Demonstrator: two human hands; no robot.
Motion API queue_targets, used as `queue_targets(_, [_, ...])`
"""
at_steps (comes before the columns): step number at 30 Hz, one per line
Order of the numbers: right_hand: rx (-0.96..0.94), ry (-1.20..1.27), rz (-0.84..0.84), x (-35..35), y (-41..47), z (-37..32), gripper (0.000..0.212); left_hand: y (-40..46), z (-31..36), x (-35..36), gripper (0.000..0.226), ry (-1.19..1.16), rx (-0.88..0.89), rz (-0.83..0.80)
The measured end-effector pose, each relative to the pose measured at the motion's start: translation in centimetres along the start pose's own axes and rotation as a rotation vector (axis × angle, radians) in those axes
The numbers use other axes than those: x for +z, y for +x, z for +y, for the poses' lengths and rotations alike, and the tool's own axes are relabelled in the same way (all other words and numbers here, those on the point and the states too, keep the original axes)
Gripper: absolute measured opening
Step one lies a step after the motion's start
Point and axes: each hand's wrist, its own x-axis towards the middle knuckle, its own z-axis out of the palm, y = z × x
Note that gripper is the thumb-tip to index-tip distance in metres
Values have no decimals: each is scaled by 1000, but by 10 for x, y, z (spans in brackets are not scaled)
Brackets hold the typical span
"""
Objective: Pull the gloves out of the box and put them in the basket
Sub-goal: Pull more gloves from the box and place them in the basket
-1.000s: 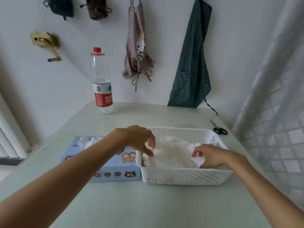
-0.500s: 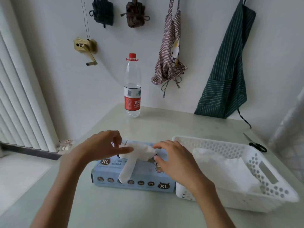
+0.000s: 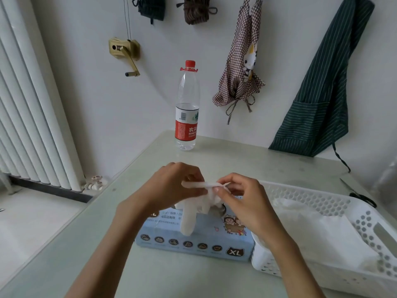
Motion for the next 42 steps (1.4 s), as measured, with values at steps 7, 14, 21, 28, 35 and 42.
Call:
queue_targets(7, [41,196,-95,-10,2,-3,16,-4,-2,-19,31,-377,-41,-84])
queue_targets(14, [57,211,56,-16,6,3,9,0,-10,-16,31,-169,-123,-25])
queue_targets(21, [8,116,-41,-13,2,-5,7,2,16,3,47,-128,-30,-140])
queue_targets(28, [123,179,-50,-55,-2,-7,9,4,-4,-9,17,-160,-83,88])
queue_targets(35, [10,403,255,-54,1,-12,16,2,10,-2,19,-394,-37,-48])
queue_targets(42, [-165,260,514,-49,6,-8,22,8,29,7,32,-590,-4,22])
